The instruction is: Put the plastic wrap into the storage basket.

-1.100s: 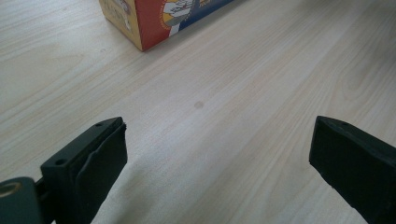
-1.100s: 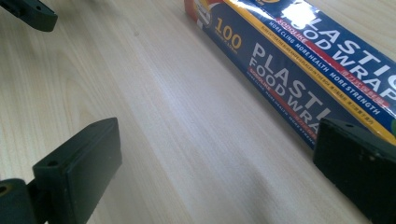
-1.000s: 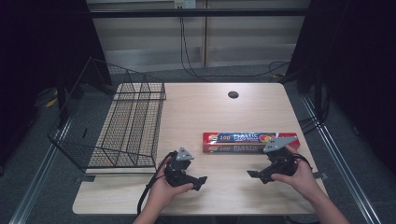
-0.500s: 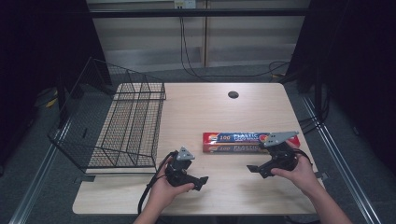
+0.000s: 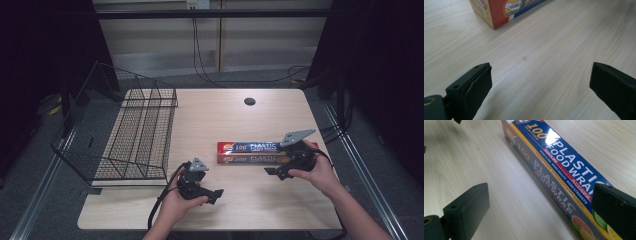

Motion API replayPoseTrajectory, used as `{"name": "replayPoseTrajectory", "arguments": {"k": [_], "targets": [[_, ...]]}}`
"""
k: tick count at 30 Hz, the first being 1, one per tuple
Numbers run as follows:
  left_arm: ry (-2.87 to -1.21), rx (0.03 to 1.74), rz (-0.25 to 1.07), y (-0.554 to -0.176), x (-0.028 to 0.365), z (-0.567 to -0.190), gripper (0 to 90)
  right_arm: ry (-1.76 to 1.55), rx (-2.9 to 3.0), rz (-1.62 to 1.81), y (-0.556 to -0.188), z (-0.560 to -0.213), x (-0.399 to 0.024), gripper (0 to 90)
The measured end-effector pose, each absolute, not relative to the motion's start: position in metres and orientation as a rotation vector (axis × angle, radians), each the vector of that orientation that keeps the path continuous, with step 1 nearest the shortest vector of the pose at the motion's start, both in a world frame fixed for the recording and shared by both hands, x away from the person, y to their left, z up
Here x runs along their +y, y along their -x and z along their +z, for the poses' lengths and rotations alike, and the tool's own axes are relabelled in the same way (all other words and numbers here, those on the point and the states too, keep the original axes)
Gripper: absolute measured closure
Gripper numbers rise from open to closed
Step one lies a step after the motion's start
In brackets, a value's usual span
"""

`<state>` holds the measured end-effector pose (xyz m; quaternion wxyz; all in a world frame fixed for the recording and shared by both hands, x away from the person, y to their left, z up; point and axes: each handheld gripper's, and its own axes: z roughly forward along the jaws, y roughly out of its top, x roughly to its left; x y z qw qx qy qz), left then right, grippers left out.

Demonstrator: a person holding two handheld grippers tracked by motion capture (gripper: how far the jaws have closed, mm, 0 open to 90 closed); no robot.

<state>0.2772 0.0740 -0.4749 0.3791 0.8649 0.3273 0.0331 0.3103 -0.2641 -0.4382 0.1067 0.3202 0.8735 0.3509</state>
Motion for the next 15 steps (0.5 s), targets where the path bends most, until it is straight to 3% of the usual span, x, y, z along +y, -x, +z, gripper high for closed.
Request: {"name": "replayPoseTrajectory", "arguments": {"k": [15], "targets": [[-2.221, 0.807, 0.071, -0.275, 0.069, -0.474, 4.1, -0.921, 2.599, 0.918, -0.342, -0.437, -0.255, 0.6]]}}
